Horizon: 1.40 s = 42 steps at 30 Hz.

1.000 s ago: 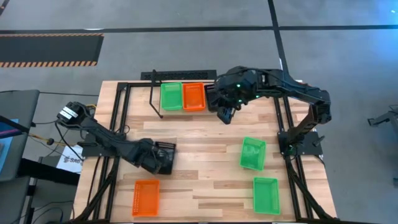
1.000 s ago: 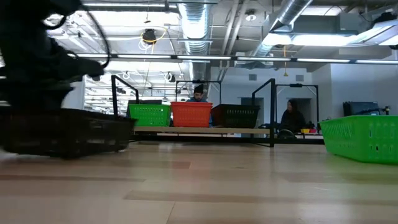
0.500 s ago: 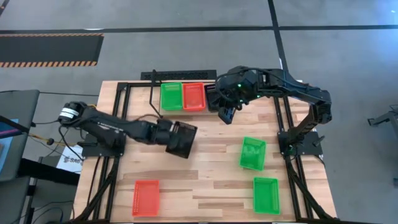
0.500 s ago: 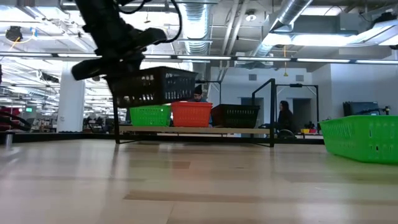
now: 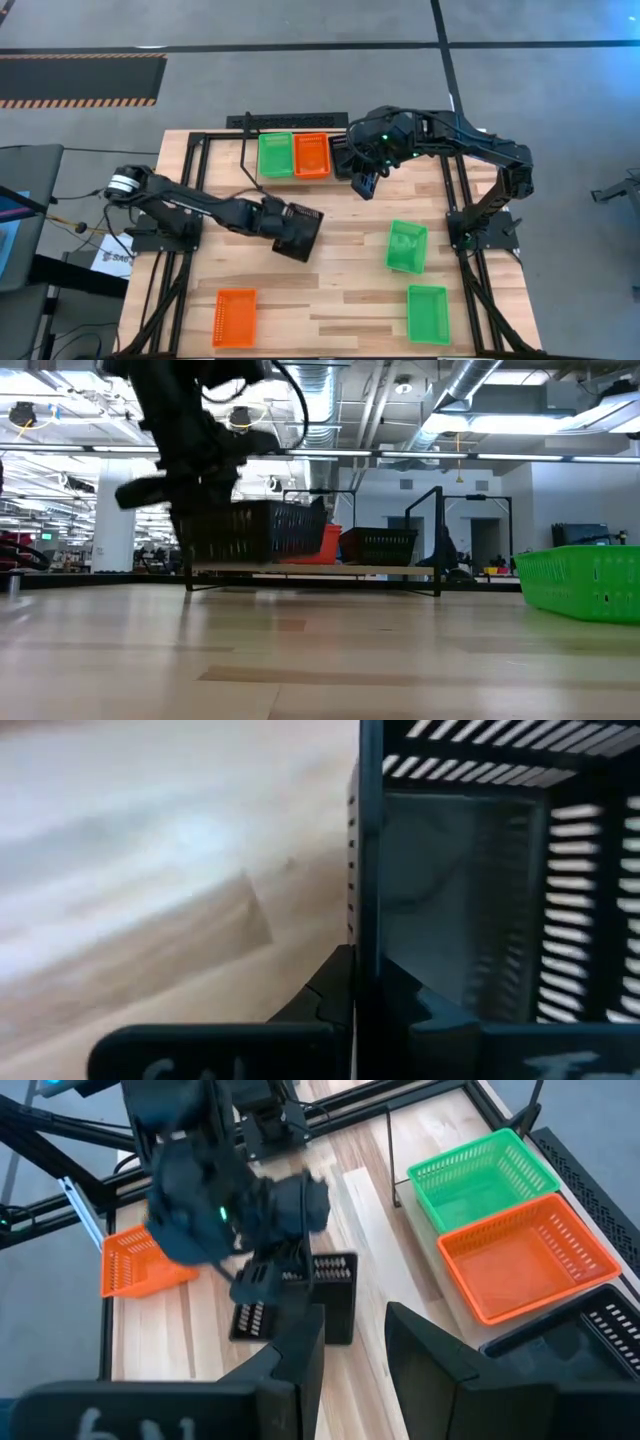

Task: Stack baskets on shelf by color
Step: Stack the black bin on top of the black bin on the shelf

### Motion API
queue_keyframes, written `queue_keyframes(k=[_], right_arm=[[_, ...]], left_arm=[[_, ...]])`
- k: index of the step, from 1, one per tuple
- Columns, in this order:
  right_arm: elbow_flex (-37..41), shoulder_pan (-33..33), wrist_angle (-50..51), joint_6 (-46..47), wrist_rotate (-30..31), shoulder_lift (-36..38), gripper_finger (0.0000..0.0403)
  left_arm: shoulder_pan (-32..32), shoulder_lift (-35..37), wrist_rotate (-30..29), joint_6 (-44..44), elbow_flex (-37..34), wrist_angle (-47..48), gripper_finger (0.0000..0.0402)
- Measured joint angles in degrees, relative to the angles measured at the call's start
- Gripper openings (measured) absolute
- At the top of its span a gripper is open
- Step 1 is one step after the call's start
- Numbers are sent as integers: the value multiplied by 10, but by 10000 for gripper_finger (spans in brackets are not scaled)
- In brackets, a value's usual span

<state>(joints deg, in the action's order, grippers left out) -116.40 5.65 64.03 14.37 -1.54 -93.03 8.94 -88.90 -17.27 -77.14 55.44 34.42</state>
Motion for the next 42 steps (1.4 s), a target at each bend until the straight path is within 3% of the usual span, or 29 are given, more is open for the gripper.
queue_keyframes(k=[7, 14, 27, 35, 42], right_arm=[[0, 0, 1, -9, 0, 0, 127], [0, 0, 3, -14, 0, 0, 127], [0, -8, 10, -30, 0, 0, 127], [0, -9, 60, -26, -1, 0, 127], [0, -35, 172, 47, 1, 0, 127]], left_arm=[[4, -69, 29, 7, 35, -23, 0], [-2, -68, 27, 57, 58, -14, 4], [-3, -67, 43, 68, 60, -21, 106], [-6, -9, 85, 92, 60, -13, 139], [5, 111, 29, 81, 60, 99, 144]])
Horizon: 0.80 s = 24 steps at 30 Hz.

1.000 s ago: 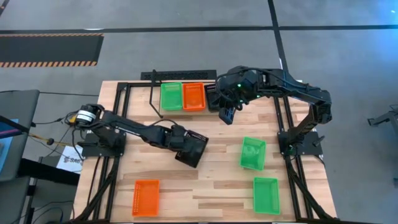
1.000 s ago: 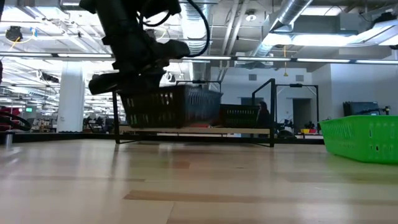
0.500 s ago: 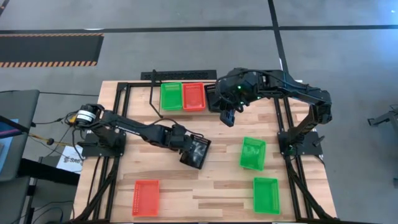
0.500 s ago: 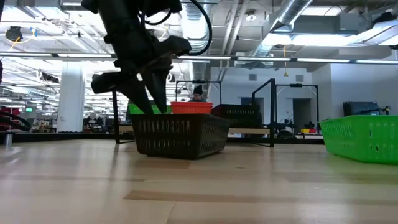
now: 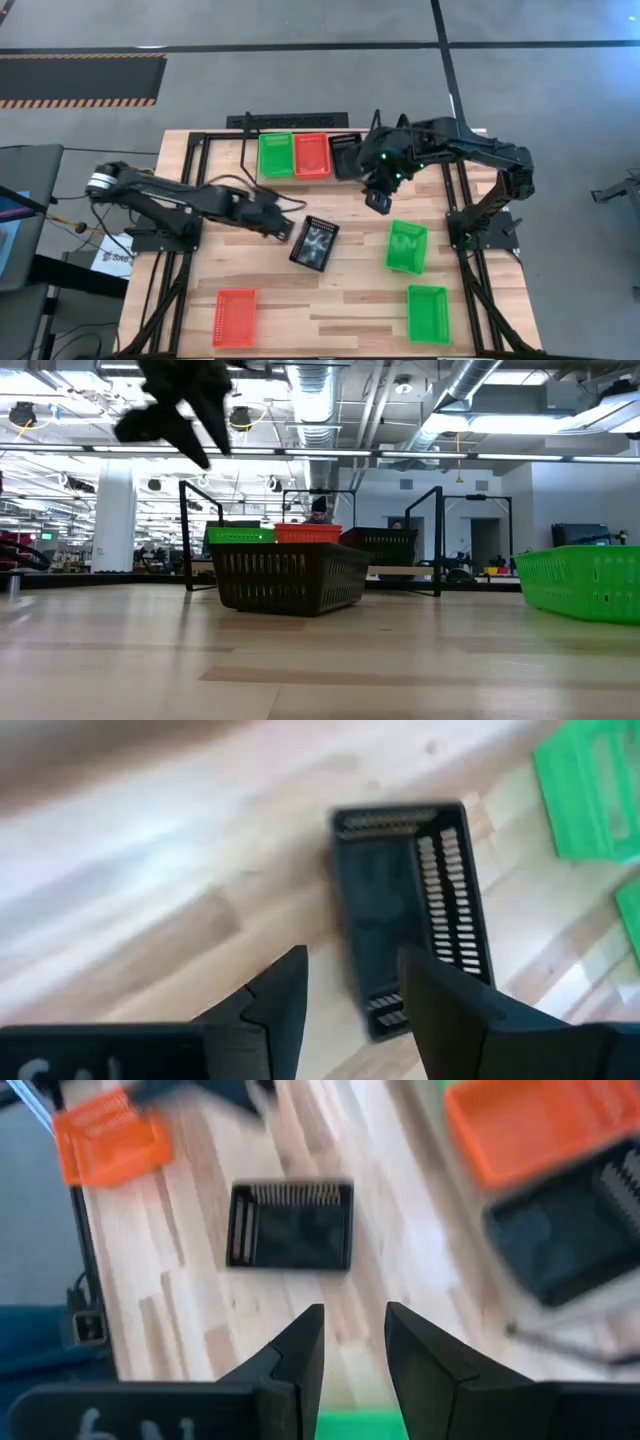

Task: Stack baskets on shelf by color
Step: Stack the black bin on top of the black bin on the shelf

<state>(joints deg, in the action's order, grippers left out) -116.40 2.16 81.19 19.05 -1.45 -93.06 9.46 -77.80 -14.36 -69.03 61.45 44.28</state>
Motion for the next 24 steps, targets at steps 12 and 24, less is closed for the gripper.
queue_keyframes(k=[12, 24], right_arm=[[0, -145, 40, 323, 180, -6, 127], [1, -226, -16, 591, 214, -178, 127]], left_arm=[[81, 197, -140, -71, 0, 251, 144], [90, 300, -136, 44, 0, 440, 144]])
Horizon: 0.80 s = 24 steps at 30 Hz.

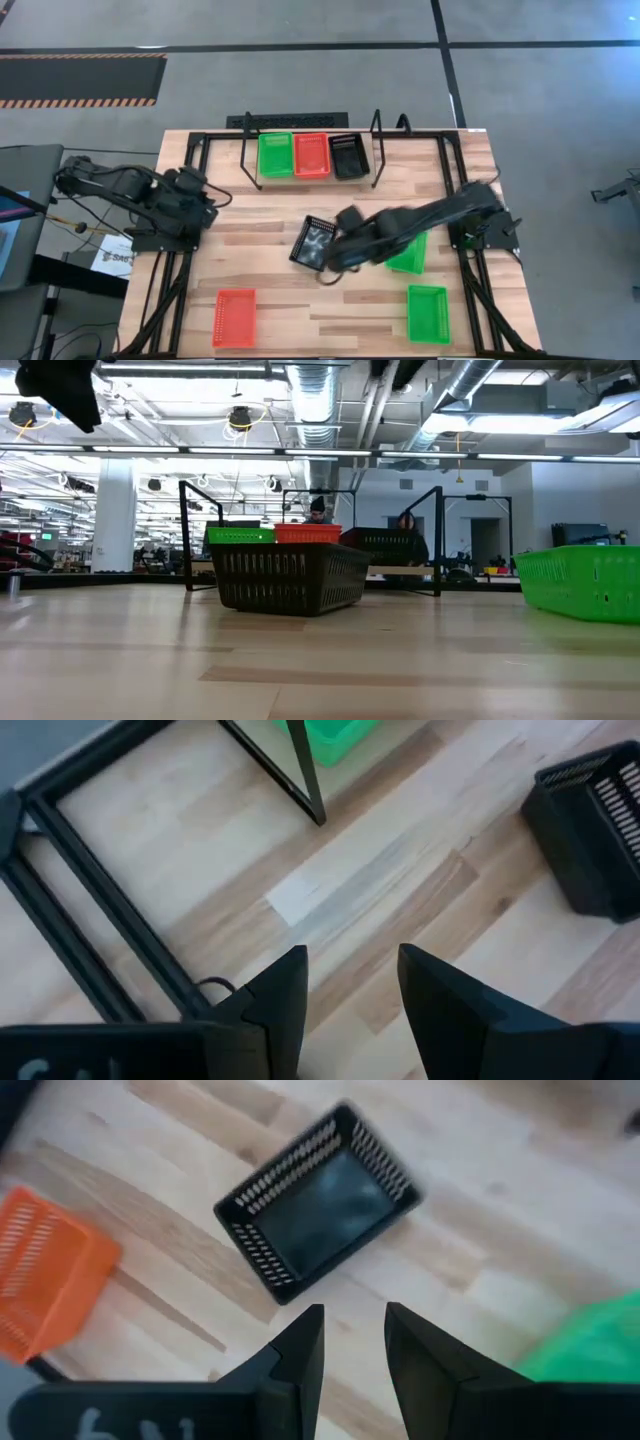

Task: Stack baskets on shelf by color
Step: Stack the black bin on top of the black bin on the shelf

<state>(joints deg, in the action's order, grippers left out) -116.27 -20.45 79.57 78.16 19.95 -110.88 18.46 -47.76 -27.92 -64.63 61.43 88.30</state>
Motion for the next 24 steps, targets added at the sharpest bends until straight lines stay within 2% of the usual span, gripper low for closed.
queue_keyframes(k=[3, 6, 11, 16, 24], right_arm=[[0, 8, -44, 54, -62, -53, 127], [0, 12, -91, 94, -79, -92, 127], [0, 16, -104, 199, -76, -128, 131], [-1, 20, -78, 305, -60, -151, 164], [0, 39, -60, 345, -58, -180, 227]], left_arm=[[0, 21, 1, 31, 0, 8, 144], [0, 38, 1, 62, 0, 10, 144], [0, 61, 7, 85, 0, 9, 144], [0, 74, 4, 106, 0, 10, 144], [0, 74, -9, 131, 0, 10, 144]])
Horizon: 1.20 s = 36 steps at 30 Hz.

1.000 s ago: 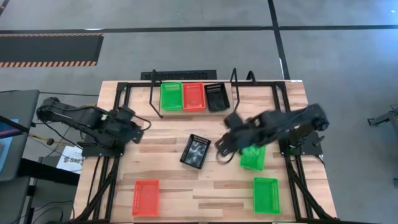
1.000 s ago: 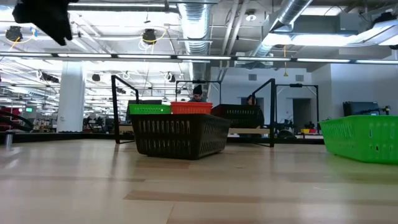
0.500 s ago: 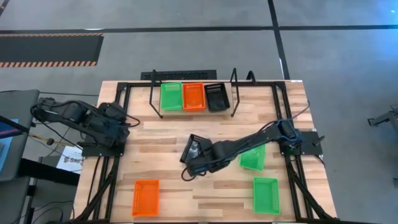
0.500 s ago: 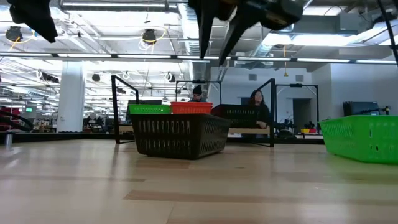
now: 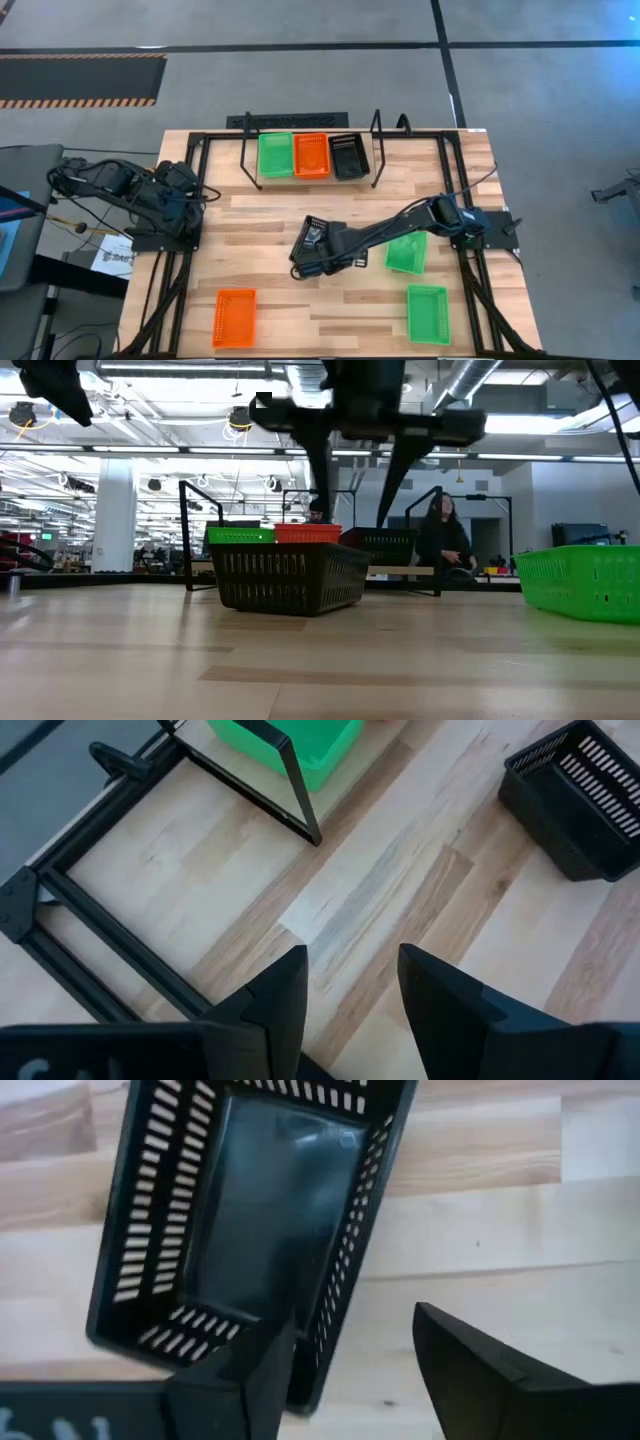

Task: Stack baskets on shelf by color
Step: Stack the black bin on top of the black bin on the shelf

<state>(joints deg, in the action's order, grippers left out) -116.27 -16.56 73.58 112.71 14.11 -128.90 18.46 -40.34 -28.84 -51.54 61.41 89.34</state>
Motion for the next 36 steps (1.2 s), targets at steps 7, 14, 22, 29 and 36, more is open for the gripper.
queue_keyframes(k=[7, 14, 22, 29, 36], right_arm=[[0, 21, -1, -4, 0, -28, 225], [0, 41, -25, -61, -17, -37, 185], [0, 55, -18, -116, -21, -36, 72], [0, 58, 1, -153, -21, -36, 15], [0, 57, -17, -157, -24, -36, 65]], left_arm=[[0, 0, -5, 1, 0, 0, 144], [0, 0, -6, 0, 0, 0, 144], [0, 0, -6, -2, 0, -1, 144], [0, 0, -5, -3, 0, -1, 144], [0, 0, -5, -7, 0, -1, 144]])
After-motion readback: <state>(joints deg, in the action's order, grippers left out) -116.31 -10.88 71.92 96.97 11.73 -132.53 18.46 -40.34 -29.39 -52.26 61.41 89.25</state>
